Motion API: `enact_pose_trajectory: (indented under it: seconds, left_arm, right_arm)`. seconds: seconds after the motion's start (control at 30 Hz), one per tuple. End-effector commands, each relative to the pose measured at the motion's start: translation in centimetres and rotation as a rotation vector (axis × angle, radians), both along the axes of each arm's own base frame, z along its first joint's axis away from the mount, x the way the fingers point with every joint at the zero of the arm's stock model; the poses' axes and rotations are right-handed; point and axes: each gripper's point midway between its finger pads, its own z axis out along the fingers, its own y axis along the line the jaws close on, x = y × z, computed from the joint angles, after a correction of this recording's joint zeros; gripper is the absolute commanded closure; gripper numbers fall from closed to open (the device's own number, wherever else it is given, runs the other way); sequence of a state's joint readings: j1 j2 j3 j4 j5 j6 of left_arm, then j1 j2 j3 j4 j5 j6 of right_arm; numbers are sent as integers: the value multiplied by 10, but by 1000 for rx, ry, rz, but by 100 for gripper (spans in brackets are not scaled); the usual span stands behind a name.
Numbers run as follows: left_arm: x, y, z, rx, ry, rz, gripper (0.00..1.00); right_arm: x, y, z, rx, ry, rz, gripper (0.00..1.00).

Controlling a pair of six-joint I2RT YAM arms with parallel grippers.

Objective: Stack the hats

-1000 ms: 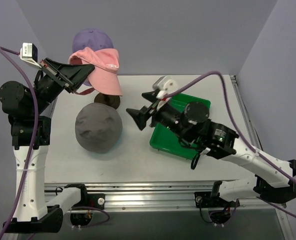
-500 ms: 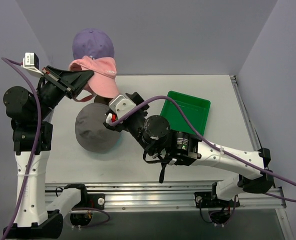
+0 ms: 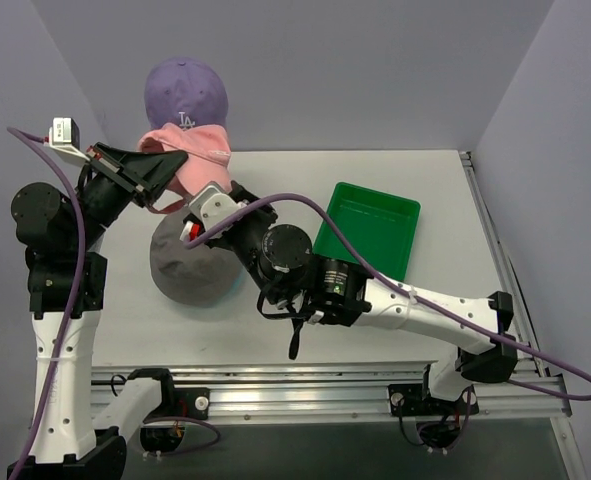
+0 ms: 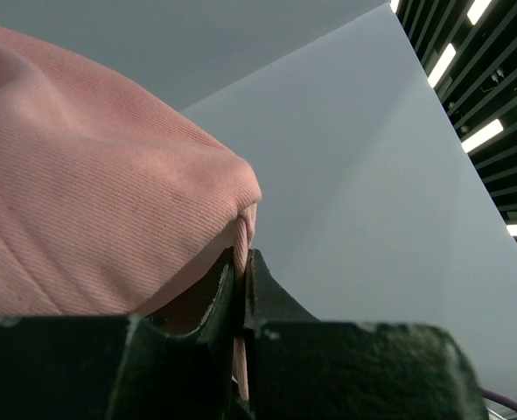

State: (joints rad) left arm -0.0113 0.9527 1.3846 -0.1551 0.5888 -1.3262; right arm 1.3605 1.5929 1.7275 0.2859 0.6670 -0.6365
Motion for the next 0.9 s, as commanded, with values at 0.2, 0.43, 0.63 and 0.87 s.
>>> enact_pose_trajectory:
  seconds: [0.2,0.43,0.63,0.87]
  left_arm:
    - [-12,2,3,187,-45,32,97]
    - [5,15,-4,446,-119,125,51]
    - [4,-2,-7,450,-177,-5,59]
    - [-3,-8,-18,605,-240,37,37]
  right_arm:
    - [34,-30,40,148,74,-32,100]
    - [56,-83,34,145,261,-89,100]
    - [68,-106,20,214,390,-108,100]
    - [64,-125,2,325,561,-99,100]
